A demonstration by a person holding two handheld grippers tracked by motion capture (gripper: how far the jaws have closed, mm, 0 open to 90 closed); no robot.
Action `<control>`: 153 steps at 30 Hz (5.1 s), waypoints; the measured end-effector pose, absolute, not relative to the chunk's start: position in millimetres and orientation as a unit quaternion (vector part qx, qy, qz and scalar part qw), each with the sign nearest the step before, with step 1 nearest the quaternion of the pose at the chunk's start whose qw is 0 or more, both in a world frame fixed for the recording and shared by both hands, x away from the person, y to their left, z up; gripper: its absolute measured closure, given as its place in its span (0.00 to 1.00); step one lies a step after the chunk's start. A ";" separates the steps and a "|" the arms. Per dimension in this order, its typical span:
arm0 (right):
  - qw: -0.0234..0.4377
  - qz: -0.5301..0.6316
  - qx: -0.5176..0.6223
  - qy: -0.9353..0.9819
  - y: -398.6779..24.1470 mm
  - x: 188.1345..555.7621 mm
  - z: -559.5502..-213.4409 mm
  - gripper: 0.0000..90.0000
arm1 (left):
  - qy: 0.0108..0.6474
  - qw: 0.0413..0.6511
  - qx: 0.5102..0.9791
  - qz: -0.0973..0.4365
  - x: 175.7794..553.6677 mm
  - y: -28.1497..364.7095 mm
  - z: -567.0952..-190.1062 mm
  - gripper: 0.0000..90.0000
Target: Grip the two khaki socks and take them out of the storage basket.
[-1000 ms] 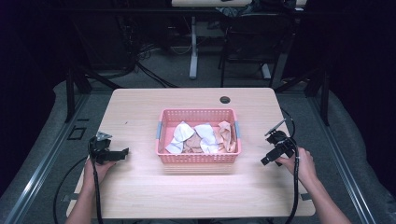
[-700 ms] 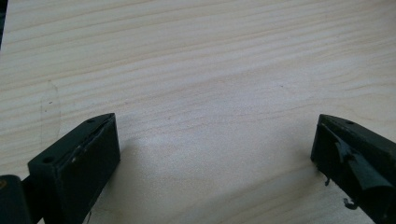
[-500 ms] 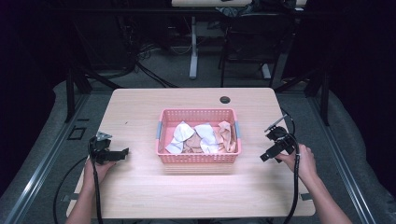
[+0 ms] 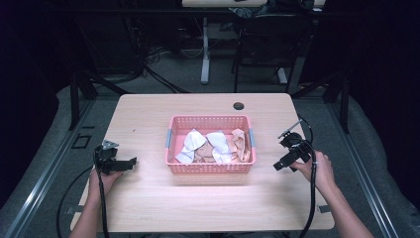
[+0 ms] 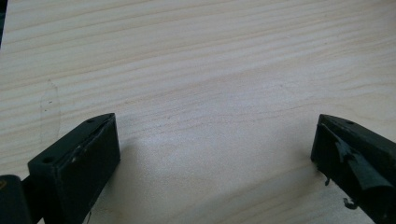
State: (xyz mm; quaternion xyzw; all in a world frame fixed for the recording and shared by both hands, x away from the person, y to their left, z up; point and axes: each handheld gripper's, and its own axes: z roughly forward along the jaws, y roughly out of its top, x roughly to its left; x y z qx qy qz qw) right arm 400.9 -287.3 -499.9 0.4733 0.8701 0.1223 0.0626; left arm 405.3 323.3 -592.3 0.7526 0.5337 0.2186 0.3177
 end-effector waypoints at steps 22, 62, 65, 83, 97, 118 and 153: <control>0.092 0.159 0.432 0.883 -245.4 411.8 -439.5 0.06 | 0.534 0.318 0.752 0.220 405.0 323.1 -592.5 0.01; 0.061 0.087 0.474 0.874 -145.9 470.3 -469.9 0.74 | 0.534 0.318 0.752 0.219 405.4 323.2 -592.4 0.01; 0.060 0.078 0.479 0.872 -145.7 474.6 -477.5 0.79 | 0.534 0.318 0.752 0.218 405.5 323.3 -592.4 0.01; 0.079 0.112 0.467 0.873 -146.5 470.7 -456.3 0.98 | 0.534 0.318 0.752 0.219 405.4 323.3 -592.4 0.01; 0.094 0.137 0.452 0.876 -142.7 467.2 -425.5 0.98 | 0.534 0.318 0.752 0.219 405.4 323.3 -592.4 0.01; 0.090 0.163 0.446 0.876 -144.6 466.1 -390.7 0.98 | 0.534 0.318 0.752 0.219 405.4 323.2 -592.4 0.01; 0.111 0.182 0.460 0.862 -176.5 461.3 -352.4 0.98 | 0.533 0.318 0.753 0.219 405.4 323.2 -592.4 0.01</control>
